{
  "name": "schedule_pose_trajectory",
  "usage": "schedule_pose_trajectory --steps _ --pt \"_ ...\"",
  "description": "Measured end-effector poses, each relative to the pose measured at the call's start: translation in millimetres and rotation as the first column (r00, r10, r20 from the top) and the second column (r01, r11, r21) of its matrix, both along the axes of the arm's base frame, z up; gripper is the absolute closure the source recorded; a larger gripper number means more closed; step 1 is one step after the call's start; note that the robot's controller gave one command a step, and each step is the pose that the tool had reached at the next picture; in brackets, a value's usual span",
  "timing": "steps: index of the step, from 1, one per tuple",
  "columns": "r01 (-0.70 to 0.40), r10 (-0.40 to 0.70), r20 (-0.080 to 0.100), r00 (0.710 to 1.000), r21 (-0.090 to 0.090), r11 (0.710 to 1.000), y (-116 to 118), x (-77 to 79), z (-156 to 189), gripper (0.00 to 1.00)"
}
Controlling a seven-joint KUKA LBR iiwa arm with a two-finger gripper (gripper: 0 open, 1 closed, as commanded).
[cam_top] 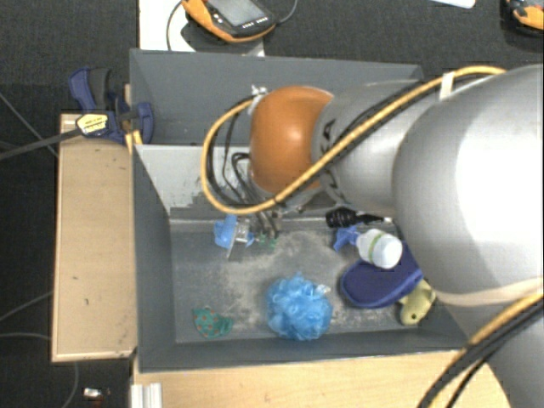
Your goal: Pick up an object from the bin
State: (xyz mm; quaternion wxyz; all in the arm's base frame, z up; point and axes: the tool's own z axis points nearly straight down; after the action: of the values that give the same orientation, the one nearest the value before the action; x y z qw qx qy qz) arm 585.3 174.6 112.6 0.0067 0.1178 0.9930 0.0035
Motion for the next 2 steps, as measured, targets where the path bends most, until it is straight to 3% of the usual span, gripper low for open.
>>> schedule_pose_trajectory --steps 2 --pt "0.0 0.0 0.001 1.0 0.001 1.0 0 0.5 42 1.0"
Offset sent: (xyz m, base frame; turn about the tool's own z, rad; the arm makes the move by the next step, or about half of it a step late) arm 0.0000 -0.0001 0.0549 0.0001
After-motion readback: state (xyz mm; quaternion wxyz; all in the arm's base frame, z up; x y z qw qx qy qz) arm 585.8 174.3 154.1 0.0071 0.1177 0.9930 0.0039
